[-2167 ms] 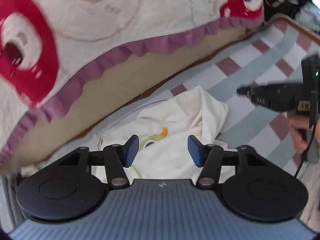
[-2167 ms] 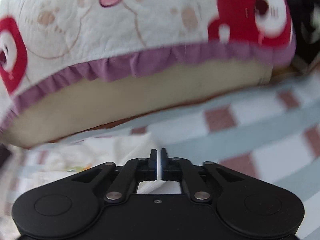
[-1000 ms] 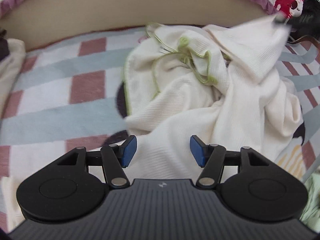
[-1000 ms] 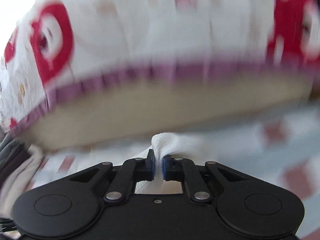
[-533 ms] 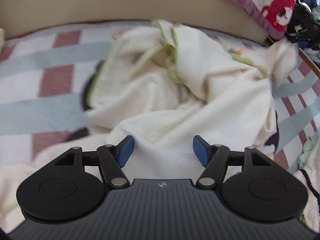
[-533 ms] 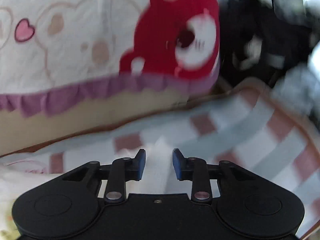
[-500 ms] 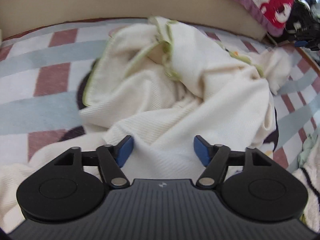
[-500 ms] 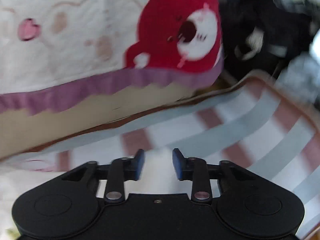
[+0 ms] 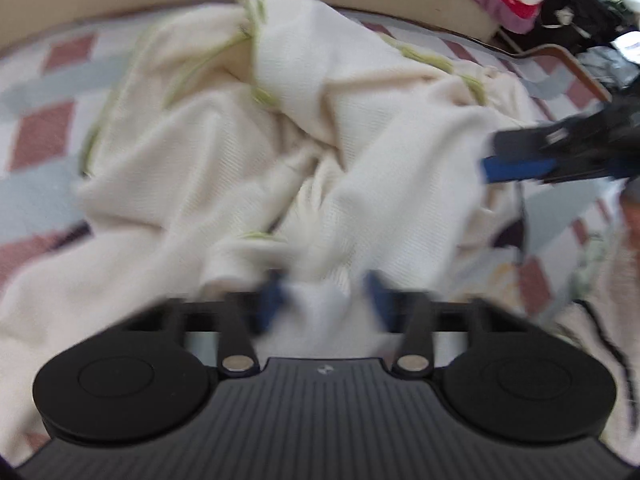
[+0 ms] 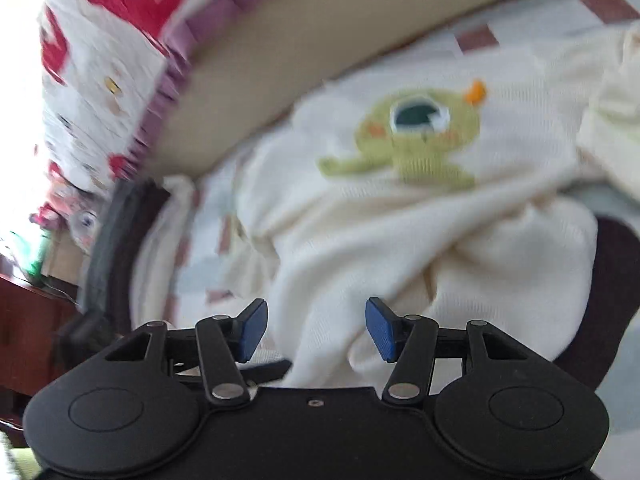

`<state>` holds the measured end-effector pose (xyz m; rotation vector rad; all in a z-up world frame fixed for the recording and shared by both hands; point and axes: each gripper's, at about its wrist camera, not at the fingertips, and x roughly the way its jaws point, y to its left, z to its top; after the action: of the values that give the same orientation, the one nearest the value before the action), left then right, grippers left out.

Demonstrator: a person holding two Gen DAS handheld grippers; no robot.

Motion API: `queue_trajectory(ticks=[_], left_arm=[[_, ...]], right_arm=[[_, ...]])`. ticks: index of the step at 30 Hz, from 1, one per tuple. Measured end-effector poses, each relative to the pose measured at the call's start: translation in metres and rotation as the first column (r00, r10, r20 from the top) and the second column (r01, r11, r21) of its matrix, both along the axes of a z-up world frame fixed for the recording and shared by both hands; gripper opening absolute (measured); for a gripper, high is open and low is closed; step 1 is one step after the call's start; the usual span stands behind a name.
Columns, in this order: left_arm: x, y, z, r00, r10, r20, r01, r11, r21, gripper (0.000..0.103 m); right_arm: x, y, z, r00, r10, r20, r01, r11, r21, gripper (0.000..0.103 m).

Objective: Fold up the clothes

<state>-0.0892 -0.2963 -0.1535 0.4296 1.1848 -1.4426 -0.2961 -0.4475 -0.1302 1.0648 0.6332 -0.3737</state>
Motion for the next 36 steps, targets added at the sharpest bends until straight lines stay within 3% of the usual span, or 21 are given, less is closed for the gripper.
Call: queue_trajectory(ticks=[2,6,10,13,14,15,16,17,19,20,21,23,25,28,30,31,32,33,34,35,36], left_arm=[[0.003,0.004,0.002,0.993,0.001,-0.119,-0.003,1.000,-0.019,0.003],[0.003,0.011,0.011,0.969,-0.010,-0.245,-0.006,0.998,-0.066,0.003],[-0.009,0.017,0.016,0.918,-0.062,-0.391,0.009,0.991,-0.136,0.003],[-0.020,0.018,0.021,0.922,-0.104,-0.374,0.038,0.983,-0.180,0.003],[-0.023,0.018,0.021,0.923,-0.113,-0.367,0.046,0.982,-0.185,0.003],[-0.026,0.018,0.021,0.925,-0.122,-0.360,0.055,0.980,-0.190,0.003],[-0.028,0.018,0.022,0.930,-0.130,-0.344,0.064,0.979,-0.195,0.003],[-0.030,0.020,0.023,0.936,-0.135,-0.325,0.072,0.977,-0.200,0.003],[-0.034,0.027,0.030,0.947,-0.162,-0.276,0.102,0.970,-0.219,0.004],[-0.035,0.029,0.034,0.954,-0.171,-0.246,0.117,0.969,-0.220,0.011],[-0.037,0.032,0.039,0.960,-0.178,-0.214,0.130,0.967,-0.219,0.015],[-0.035,0.038,0.048,0.975,-0.158,-0.157,0.118,0.965,-0.236,0.039],[-0.028,0.042,0.051,0.987,-0.105,-0.122,0.073,0.968,-0.241,0.044],[-0.016,0.045,0.050,0.998,-0.013,-0.069,-0.002,0.977,-0.212,0.044],[-0.006,0.045,0.048,0.998,0.052,-0.029,-0.056,0.982,-0.179,0.051],[-0.005,0.041,0.046,0.998,0.055,0.023,-0.051,0.986,-0.161,0.061],[-0.004,0.036,0.044,0.995,0.052,0.081,-0.040,0.989,-0.142,0.061],[-0.003,0.032,0.042,0.989,0.048,0.140,-0.031,0.992,-0.122,0.061],[-0.005,0.026,0.039,0.980,0.037,0.196,-0.015,0.994,-0.112,0.061],[-0.008,0.020,0.036,0.967,0.024,0.252,0.002,0.995,-0.102,0.061],[-0.012,0.015,0.033,0.957,0.012,0.288,0.015,0.995,-0.094,0.061]], right_arm=[[0.001,0.007,-0.004,1.000,0.005,-0.018,-0.005,1.000,0.017,0.060],[-0.003,0.011,-0.016,1.000,-0.027,0.003,0.026,0.990,0.135,0.066],[0.001,0.026,-0.031,0.998,-0.055,0.019,0.049,0.967,0.249,0.069],[0.005,0.030,-0.042,0.999,-0.047,-0.005,0.047,0.968,0.245,0.069],[0.007,0.030,-0.044,0.999,-0.044,-0.011,0.045,0.973,0.226,0.063],[0.006,0.031,-0.044,0.999,-0.050,-0.018,0.052,0.979,0.195,0.038],[0.005,0.033,-0.040,0.999,-0.051,-0.014,0.052,0.986,0.157,0.020],[0.004,0.034,-0.034,0.999,-0.049,-0.007,0.049,0.992,0.118,0.011],[0.000,0.038,-0.010,0.998,-0.064,-0.012,0.064,0.997,-0.042,0.009],[-0.001,0.041,0.006,0.997,-0.071,-0.030,0.065,0.986,-0.155,0.008],[-0.004,0.042,0.023,0.996,-0.085,-0.037,0.072,0.962,-0.262,0.008],[-0.012,0.041,0.055,0.992,-0.119,-0.030,0.095,0.897,-0.432,0.007],[-0.027,0.026,0.084,0.980,-0.195,-0.028,0.151,0.833,-0.532,0.007],[-0.058,-0.005,0.121,0.933,-0.359,-0.017,0.266,0.722,-0.638,0.007],[-0.077,-0.029,0.141,0.878,-0.478,-0.017,0.326,0.623,-0.711,0.007],[-0.071,-0.043,0.138,0.849,-0.520,-0.090,0.259,0.558,-0.788,0.007],[-0.062,-0.058,0.133,0.811,-0.558,-0.177,0.150,0.490,-0.859,0.008],[-0.051,-0.075,0.120,0.764,-0.584,-0.274,0.056,0.483,-0.874,0.008],[-0.039,-0.095,0.105,0.706,-0.603,-0.372,-0.030,0.499,-0.866,0.011],[-0.040,-0.111,0.092,0.682,-0.599,-0.419,-0.015,0.561,-0.827,0.016],[-0.047,-0.123,0.082,0.687,-0.592,-0.421,0.063,0.626,-0.777,0.016]])
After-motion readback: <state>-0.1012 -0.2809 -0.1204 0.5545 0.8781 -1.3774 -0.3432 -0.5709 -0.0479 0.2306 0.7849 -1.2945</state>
